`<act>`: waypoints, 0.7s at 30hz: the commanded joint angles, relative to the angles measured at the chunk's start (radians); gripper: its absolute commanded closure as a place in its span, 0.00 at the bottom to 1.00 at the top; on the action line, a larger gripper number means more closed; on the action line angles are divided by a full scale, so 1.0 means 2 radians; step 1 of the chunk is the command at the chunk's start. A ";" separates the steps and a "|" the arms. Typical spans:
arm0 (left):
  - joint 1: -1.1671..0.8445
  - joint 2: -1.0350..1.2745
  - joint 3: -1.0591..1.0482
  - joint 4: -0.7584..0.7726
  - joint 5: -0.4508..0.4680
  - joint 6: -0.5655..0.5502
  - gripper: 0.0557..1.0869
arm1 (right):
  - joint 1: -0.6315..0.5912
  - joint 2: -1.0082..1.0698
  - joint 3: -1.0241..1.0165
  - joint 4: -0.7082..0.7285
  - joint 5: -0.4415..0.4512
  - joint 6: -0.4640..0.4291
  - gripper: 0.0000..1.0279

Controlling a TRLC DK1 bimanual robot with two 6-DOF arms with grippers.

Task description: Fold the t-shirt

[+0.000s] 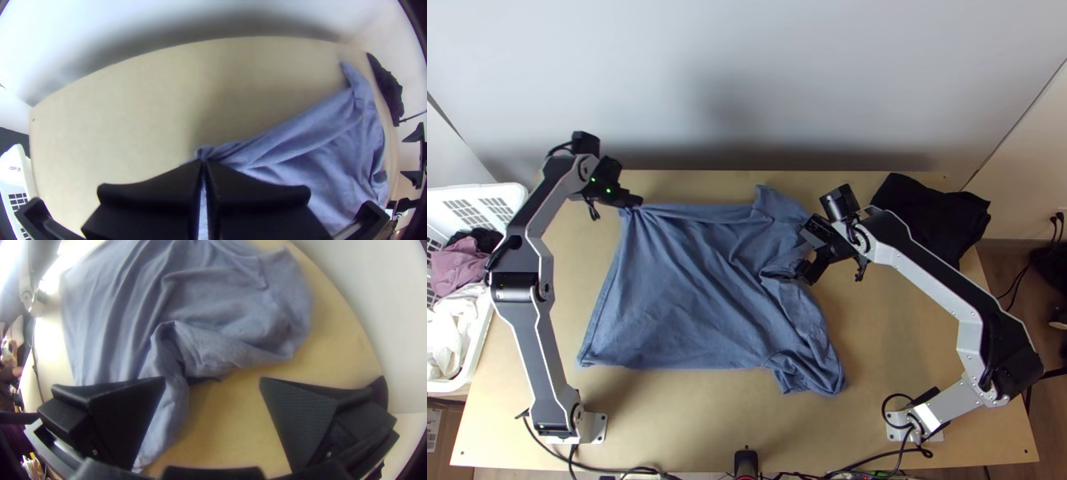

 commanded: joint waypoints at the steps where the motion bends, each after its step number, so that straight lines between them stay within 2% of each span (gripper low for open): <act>1: 0.025 0.017 0.053 0.015 -0.029 -0.018 0.97 | 0.003 0.006 0.007 0.000 0.000 -0.001 0.05; 6: 0.046 0.046 0.095 0.015 -0.051 -0.038 0.97 | 0.003 0.009 0.004 0.000 0.000 -0.002 0.05; 14: 0.059 0.076 0.115 0.009 -0.059 -0.041 0.97 | 0.007 0.023 0.007 0.003 0.000 -0.003 0.05; 15: 0.059 0.079 0.120 0.003 -0.059 -0.041 0.93 | 0.008 0.026 0.008 0.003 0.000 -0.004 0.05; 16: 0.058 0.079 0.122 -0.004 -0.058 -0.042 0.74 | 0.009 0.027 0.009 0.003 0.000 -0.004 0.05; 17: 0.055 0.078 0.122 -0.017 -0.056 -0.046 0.46 | 0.011 0.029 0.011 0.003 0.000 -0.004 0.05; 18: 0.052 0.076 0.122 -0.033 -0.055 -0.051 0.25 | 0.013 0.029 0.011 0.003 0.000 -0.005 0.05; 20: 0.043 0.062 0.117 -0.067 -0.050 -0.059 0.07 | 0.018 0.033 0.011 0.003 0.000 -0.005 0.05; 21: 0.039 0.049 0.109 -0.082 -0.033 -0.063 0.05 | 0.019 0.035 0.010 0.003 0.000 -0.005 0.05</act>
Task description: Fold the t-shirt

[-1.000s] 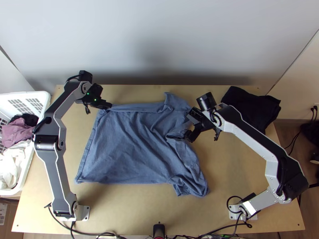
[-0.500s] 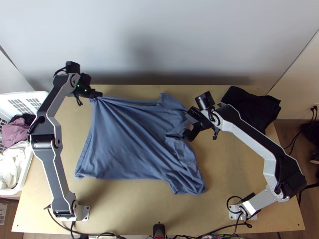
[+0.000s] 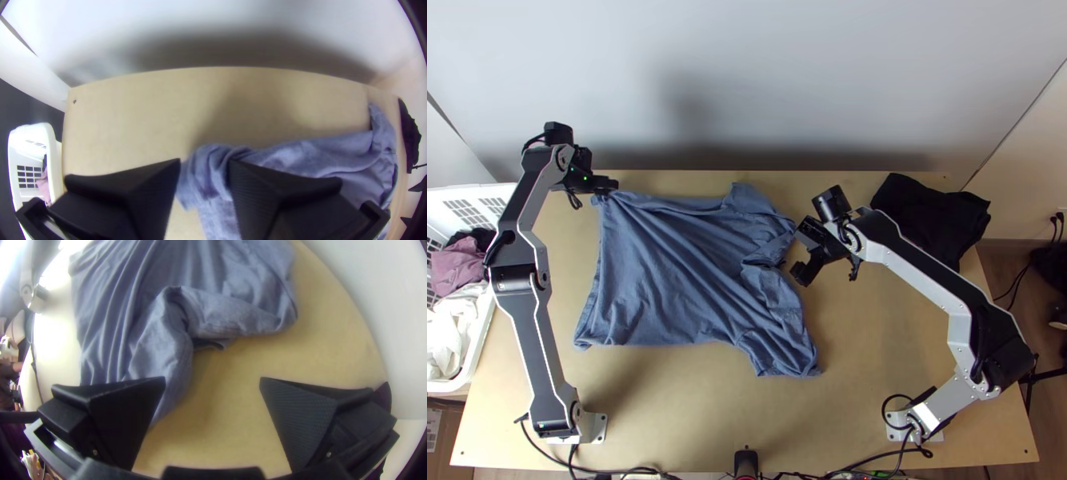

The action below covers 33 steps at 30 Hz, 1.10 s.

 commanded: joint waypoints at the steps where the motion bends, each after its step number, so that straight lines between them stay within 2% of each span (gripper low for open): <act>1: -0.017 -0.031 -0.008 -0.081 0.039 -0.018 0.05 | 0.013 0.011 -0.001 0.001 0.000 -0.001 0.05; 4: -0.030 -0.080 -0.027 -0.116 0.068 -0.018 0.05 | 0.028 0.002 -0.016 0.000 0.000 -0.001 0.05; 9: -0.038 -0.145 -0.044 -0.219 0.121 -0.008 0.05 | 0.032 -0.031 -0.039 -0.017 0.000 -0.005 0.05; 15: -0.038 -0.268 -0.231 -0.213 0.122 0.050 0.05 | 0.036 -0.080 -0.072 -0.023 0.000 -0.004 0.05; 21: -0.038 -0.358 -0.406 -0.181 0.137 0.106 0.05 | 0.089 -0.087 -0.092 -0.022 0.001 -0.005 0.05; 24: -0.041 -0.382 -0.458 -0.180 0.142 0.121 0.05 | 0.107 -0.077 -0.109 -0.020 0.001 -0.006 0.05; 33: -0.033 -0.415 -0.577 -0.187 0.142 0.159 0.05 | 0.110 -0.084 -0.218 0.029 0.001 -0.003 0.05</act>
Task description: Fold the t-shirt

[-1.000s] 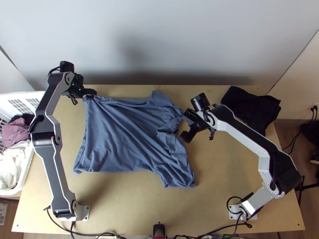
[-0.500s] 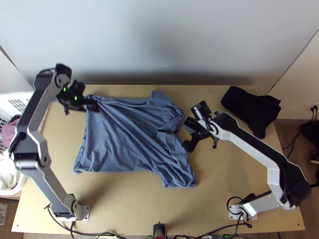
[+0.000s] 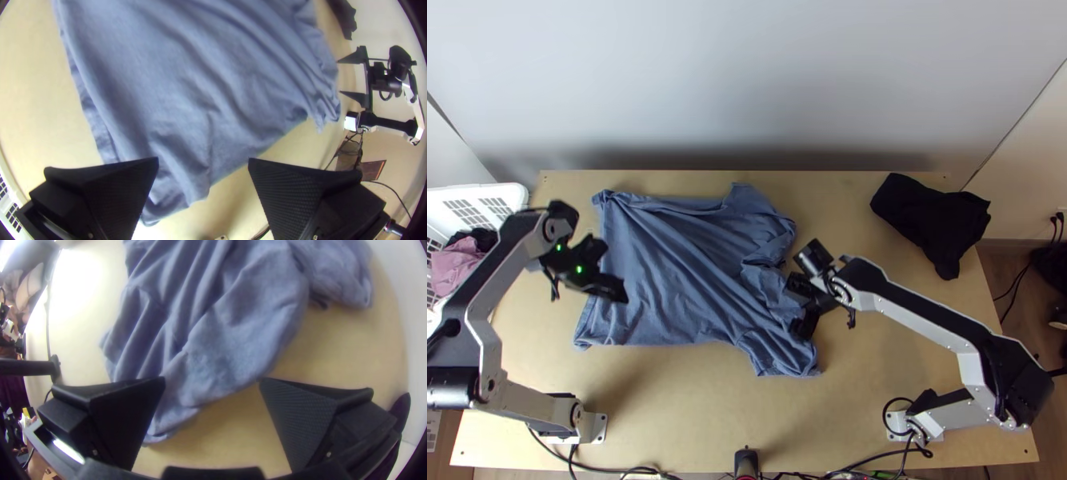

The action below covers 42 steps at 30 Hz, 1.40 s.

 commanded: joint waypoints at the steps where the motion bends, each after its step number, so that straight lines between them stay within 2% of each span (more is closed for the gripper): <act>1: 0.005 -0.041 -0.103 -0.003 0.003 0.029 0.05 | 0.009 -0.017 -0.075 0.024 0.000 0.004 0.05; 6: 0.024 -0.064 -0.123 -0.013 0.002 0.047 0.05 | -0.002 -0.071 -0.101 0.018 0.006 0.002 0.05; 9: 0.034 -0.075 -0.121 -0.020 0.002 0.054 0.05 | -0.027 -0.080 -0.062 0.019 0.006 -0.001 0.05; 14: 0.029 -0.085 -0.127 -0.021 0.005 0.047 0.05 | -0.048 0.021 0.063 0.025 0.006 -0.032 0.05; 21: 0.003 -0.109 -0.135 -0.018 0.010 0.022 0.05 | -0.033 0.179 0.218 0.025 0.011 -0.036 0.05; 26: 0.006 -0.121 -0.135 -0.019 0.009 0.018 0.05 | -0.038 0.233 0.264 0.025 0.010 -0.030 0.05; 30: 0.012 -0.118 -0.137 -0.019 0.009 0.022 0.05 | -0.032 0.242 0.265 0.025 0.010 -0.029 0.18; 33: 0.009 -0.110 -0.134 -0.016 0.009 0.022 0.05 | -0.035 0.252 0.257 0.021 0.010 -0.029 0.19; 34: 0.007 -0.107 -0.131 -0.016 0.009 0.021 0.05 | -0.038 0.253 0.254 0.018 0.010 -0.029 0.25; 37: 0.004 -0.100 -0.119 -0.015 0.009 0.019 0.05 | -0.047 0.243 0.239 0.015 0.010 -0.032 0.57; 40: 0.004 -0.096 -0.115 -0.015 0.009 0.019 0.05 | -0.055 0.218 0.214 0.022 0.008 -0.032 0.95; 42: 0.004 -0.095 -0.116 -0.015 0.009 0.021 0.05 | -0.061 0.197 0.194 0.028 0.008 -0.032 0.97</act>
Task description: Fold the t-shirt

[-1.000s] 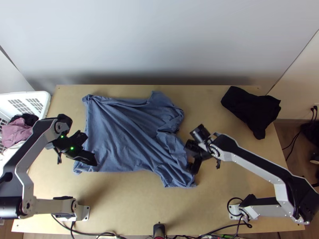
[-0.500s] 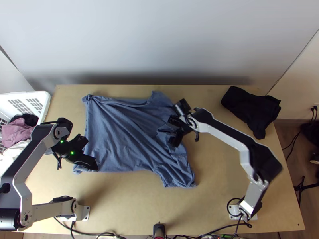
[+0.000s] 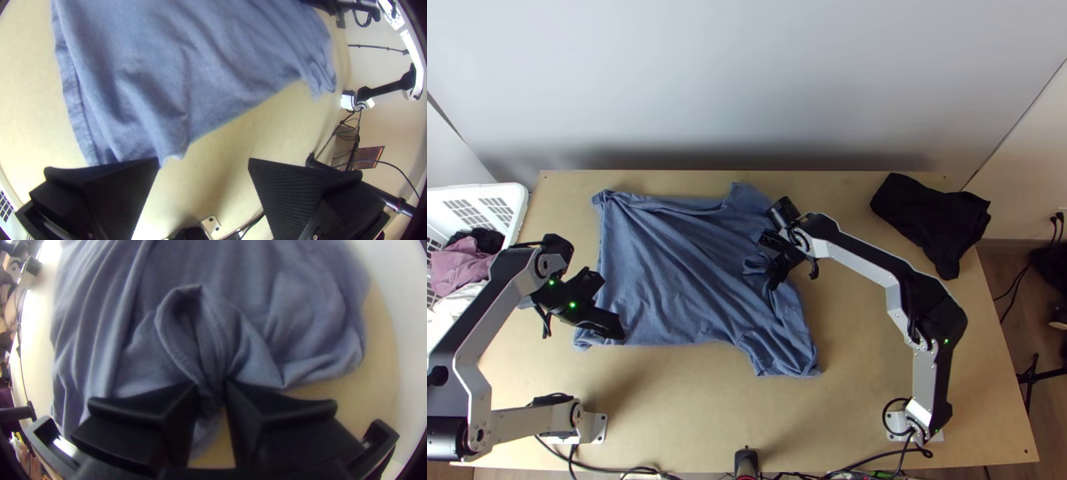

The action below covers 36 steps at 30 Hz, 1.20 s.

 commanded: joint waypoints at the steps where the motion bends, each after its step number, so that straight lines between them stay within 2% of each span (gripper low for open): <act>1: -0.002 0.007 0.007 0.001 0.000 0.001 0.05 | -0.020 -0.044 -0.048 0.008 -0.001 0.000 0.97; 14: -0.002 0.006 0.006 0.001 0.001 0.009 0.05 | -0.105 -0.154 -0.160 0.015 -0.001 0.003 0.95; 18: -0.001 0.004 0.004 -0.001 0.000 0.012 0.05 | -0.132 -0.165 -0.199 0.024 -0.001 0.005 0.43; 20: 0.003 0.003 0.003 -0.004 0.000 0.014 0.05 | -0.143 -0.168 -0.213 0.026 0.000 0.008 0.21; 21: 0.005 0.001 0.002 -0.004 0.000 0.017 0.05 | -0.149 -0.170 -0.217 0.026 0.001 0.010 0.13; 23: 0.008 0.000 0.000 -0.008 0.000 0.022 0.05 | -0.158 -0.182 -0.219 0.026 0.002 0.011 0.05; 28: 0.011 0.000 -0.002 -0.010 0.001 0.025 0.05 | -0.129 -0.209 -0.163 0.026 0.001 0.018 0.05; 36: -0.016 0.013 0.016 -0.002 0.009 0.007 0.05 | -0.014 -0.110 0.004 -0.008 0.002 0.021 0.05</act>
